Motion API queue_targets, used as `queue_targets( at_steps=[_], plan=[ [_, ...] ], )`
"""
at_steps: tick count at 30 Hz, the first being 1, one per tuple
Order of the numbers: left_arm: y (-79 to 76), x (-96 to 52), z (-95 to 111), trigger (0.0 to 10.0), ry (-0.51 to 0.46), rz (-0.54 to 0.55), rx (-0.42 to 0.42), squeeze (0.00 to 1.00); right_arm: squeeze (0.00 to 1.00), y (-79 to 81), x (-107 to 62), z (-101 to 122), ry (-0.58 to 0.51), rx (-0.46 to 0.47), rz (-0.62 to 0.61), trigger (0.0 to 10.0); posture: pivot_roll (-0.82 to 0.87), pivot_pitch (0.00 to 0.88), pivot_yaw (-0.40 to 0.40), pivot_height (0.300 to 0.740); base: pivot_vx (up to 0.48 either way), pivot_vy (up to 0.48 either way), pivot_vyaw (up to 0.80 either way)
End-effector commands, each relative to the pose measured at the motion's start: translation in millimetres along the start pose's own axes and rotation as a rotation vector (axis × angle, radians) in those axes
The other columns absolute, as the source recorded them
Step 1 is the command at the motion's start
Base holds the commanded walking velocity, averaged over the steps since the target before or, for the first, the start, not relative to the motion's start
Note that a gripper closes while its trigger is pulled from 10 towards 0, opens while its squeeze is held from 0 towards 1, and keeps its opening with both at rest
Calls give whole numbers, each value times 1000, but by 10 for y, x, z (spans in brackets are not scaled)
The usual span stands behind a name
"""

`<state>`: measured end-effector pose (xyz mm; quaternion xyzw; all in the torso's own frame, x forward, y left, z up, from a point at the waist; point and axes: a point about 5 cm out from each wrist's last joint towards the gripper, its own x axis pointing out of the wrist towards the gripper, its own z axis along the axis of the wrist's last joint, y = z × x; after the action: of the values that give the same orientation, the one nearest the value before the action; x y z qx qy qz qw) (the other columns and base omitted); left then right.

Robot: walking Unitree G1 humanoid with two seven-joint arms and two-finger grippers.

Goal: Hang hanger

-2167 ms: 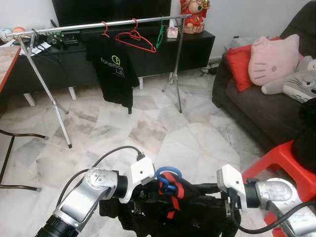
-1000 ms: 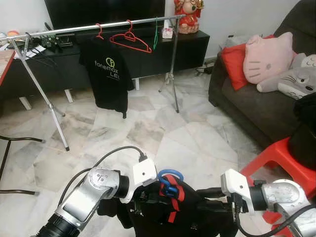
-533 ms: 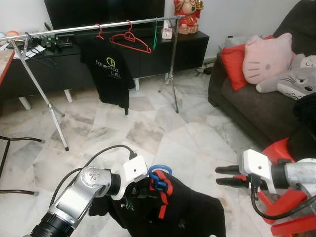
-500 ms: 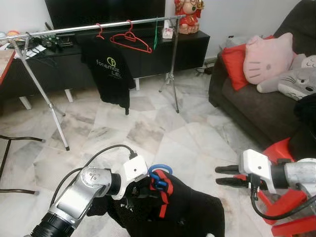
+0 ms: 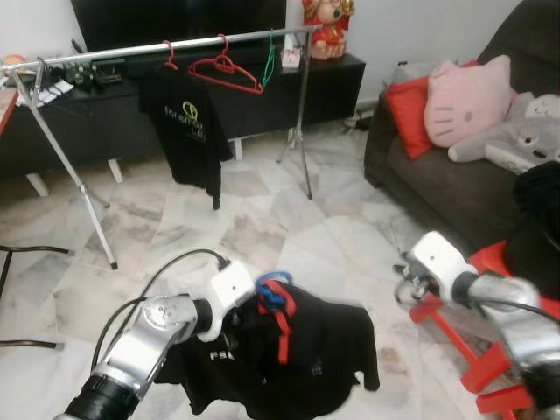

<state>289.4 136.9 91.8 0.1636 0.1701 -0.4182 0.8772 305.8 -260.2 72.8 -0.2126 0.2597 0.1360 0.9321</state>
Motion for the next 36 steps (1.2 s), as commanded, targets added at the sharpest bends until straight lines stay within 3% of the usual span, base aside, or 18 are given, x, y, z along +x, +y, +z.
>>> queue_targets(
  at_steps=[1,5,6,7,9,13,14,15,17,18,20,21,22,27,30,31,33,36],
  plan=[
    [147,-32,46,10000,-28,112,-12,0,0,57,67,-218,73,129,-104,10000,-122,0,-60,740,0,0,0],
    [196,-42,13,10000,-30,165,-46,0,0,151,127,-346,110,235,-155,10000,-121,0,-59,740,0,0,0],
    [289,-58,-48,10000,-29,259,-90,0,0,297,177,-549,179,444,-225,10000,-118,0,-54,740,0,0,0],
    [289,-58,-48,10000,-29,259,-90,0,0,297,177,-549,179,444,-225,10000,-118,0,-54,740,0,0,0],
    [411,-84,-121,10000,-29,383,-142,0,0,495,197,-722,258,604,-246,10000,-113,0,-53,740,0,0,0],
    [549,-133,-295,10000,-1,552,-222,0,0,722,188,-876,336,669,-218,10000,-94,0,-52,740,0,0,0],
    [549,-133,-295,10000,-1,552,-222,0,0,722,188,-876,336,669,-218,10000,-94,0,-52,740,0,0,0],
    [556,-155,-481,10000,40,616,-271,0,0,880,156,-996,380,662,-188,10000,-86,0,-48,740,0,0,0],
    [544,-162,-571,10000,64,641,-295,0,0,919,148,-1023,376,671,-182,10000,-86,0,-48,740,0,0,0],
    [508,-163,-696,10000,93,668,-329,0,98,930,147,-1028,352,659,-190,10000,-83,0,-44,740,0,0,0],
    [481,-160,-758,10000,109,680,-346,0,114,926,145,-1028,339,634,-195,10000,-83,0,-44,740,0,0,0],
    [455,-155,-821,10000,126,695,-363,0,588,935,142,-1036,332,629,-197,10000,-80,0,-42,740,0,0,0],
    [380,-142,-959,10000,173,718,-399,0,1000,968,132,-1059,312,685,-207,10000,-79,0,-42,740,0,0,0],
    [204,-79,-1154,10000,248,738,-457,0,1000,1086,90,-1140,305,674,-163,10000,-85,0,-41,740,0,0,0],
    [93,-29,-1241,10000,287,730,-473,0,1000,1169,61,-1194,321,595,-105,10000,-84,0,-41,740,0,0,0],
    [73,-24,-1259,10000,296,728,-475,0,1000,1152,75,-1164,305,560,-100,10000,-88,0,-41,740,0,0,0],
    [-7,-17,-1339,10000,334,727,-488,0,1000,1033,144,-1004,201,619,-128,10000,-88,0,-41,740,0,0,0],
    [-40,-18,-1370,10000,339,737,-498,0,1000,962,147,-972,167,626,-161,10000,-88,0,-41,740,0,0,0]
  ],
)
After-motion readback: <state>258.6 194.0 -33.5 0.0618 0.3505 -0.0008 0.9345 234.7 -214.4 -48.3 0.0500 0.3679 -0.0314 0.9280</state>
